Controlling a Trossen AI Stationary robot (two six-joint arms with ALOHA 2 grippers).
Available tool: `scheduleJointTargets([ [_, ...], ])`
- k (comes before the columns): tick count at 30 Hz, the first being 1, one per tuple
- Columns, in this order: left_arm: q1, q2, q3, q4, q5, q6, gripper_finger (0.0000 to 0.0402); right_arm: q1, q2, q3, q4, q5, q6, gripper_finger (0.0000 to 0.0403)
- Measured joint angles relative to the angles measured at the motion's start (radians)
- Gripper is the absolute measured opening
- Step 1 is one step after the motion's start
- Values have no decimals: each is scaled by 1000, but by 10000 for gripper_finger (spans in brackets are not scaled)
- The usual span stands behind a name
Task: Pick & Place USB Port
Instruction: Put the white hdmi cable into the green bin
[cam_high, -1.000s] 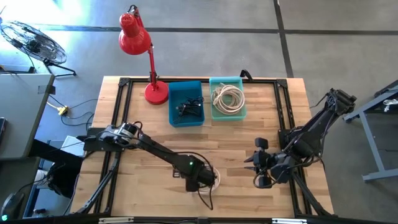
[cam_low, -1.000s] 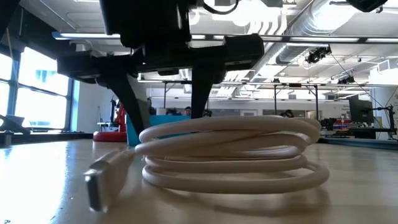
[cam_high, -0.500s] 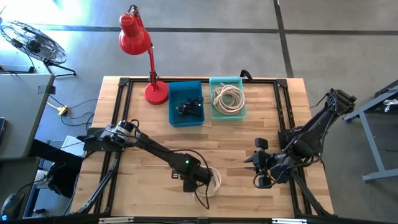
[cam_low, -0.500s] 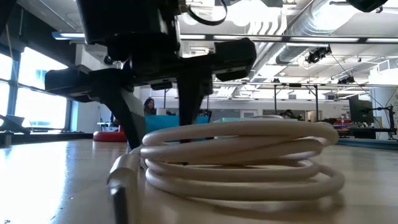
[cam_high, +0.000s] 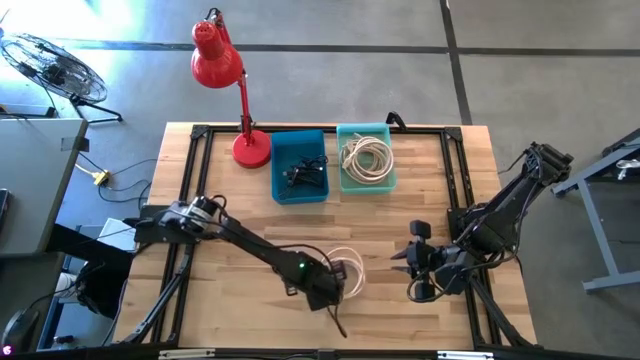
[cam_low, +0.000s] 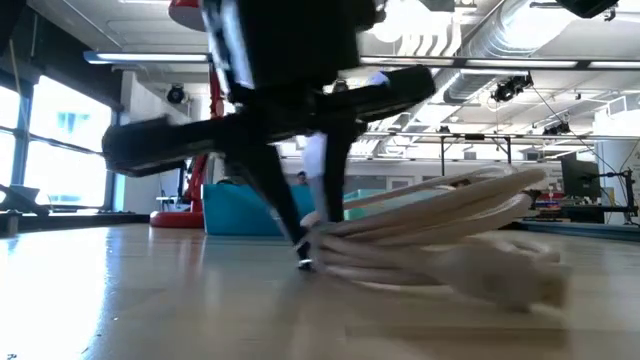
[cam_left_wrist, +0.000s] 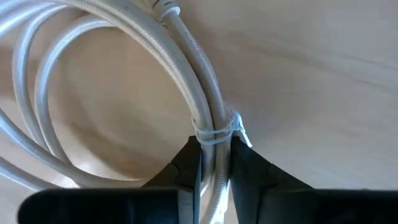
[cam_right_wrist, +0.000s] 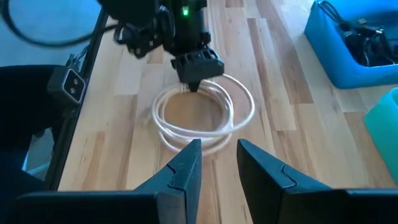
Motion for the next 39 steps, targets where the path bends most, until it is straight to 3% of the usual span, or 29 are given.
scheduleJointTargets([
  [4,3,11,76,1,-98,-67,49,10,0,0,32,-13,-76,94],
  [9,-13,6,179,-70,-298,-118,49,79,16,0,199,-59,-269,94],
  [12,-38,6,253,-201,-425,-117,49,123,30,0,225,-1,-288,94],
  [16,-71,-20,379,-489,-655,-173,49,156,72,0,162,133,-196,94],
  [19,-85,-65,465,-655,-724,-303,49,150,130,-1,127,176,-133,94],
  [22,-97,-134,506,-698,-719,-415,49,108,210,-1,201,196,-195,95],
  [27,-97,-282,504,-690,-686,-433,49,3,271,10,414,156,-446,94],
  [32,-95,-437,505,-623,-669,-466,49,-34,244,19,542,265,-590,95],
  [36,-96,-505,505,-565,-568,-472,49,-36,207,19,635,342,-757,104],
  [39,-96,-519,505,-550,-490,-471,49,-34,189,19,708,312,-878,125],
])
